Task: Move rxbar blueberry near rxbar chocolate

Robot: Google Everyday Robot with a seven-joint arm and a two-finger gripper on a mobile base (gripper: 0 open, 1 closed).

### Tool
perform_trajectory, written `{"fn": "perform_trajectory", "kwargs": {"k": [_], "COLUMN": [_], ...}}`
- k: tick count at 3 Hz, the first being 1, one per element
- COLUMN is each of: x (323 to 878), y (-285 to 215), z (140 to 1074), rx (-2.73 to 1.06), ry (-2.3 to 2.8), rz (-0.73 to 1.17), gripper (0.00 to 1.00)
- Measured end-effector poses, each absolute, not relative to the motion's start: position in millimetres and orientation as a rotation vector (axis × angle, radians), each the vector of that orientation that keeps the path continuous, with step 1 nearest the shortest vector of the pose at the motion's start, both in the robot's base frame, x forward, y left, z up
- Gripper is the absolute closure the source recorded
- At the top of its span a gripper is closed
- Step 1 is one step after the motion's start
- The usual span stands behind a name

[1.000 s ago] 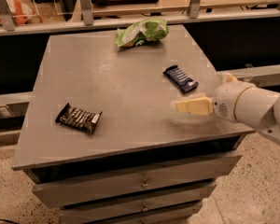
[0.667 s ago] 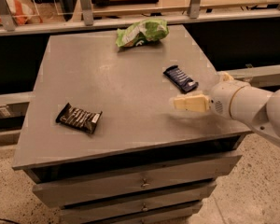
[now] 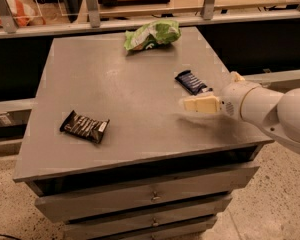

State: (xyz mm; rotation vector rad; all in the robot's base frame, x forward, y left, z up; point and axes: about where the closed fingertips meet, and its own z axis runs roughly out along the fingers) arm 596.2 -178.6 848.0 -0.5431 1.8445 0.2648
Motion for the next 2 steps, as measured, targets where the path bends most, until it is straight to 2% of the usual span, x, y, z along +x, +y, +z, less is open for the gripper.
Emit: {"fn": "perform_trajectory", "kwargs": {"k": [2], "x": [622.8], "y": [-171.9], "z": [839.6], "rx": [-0.543], "ry": [1.832], "rz": [0.298], "gripper": [0.0]}}
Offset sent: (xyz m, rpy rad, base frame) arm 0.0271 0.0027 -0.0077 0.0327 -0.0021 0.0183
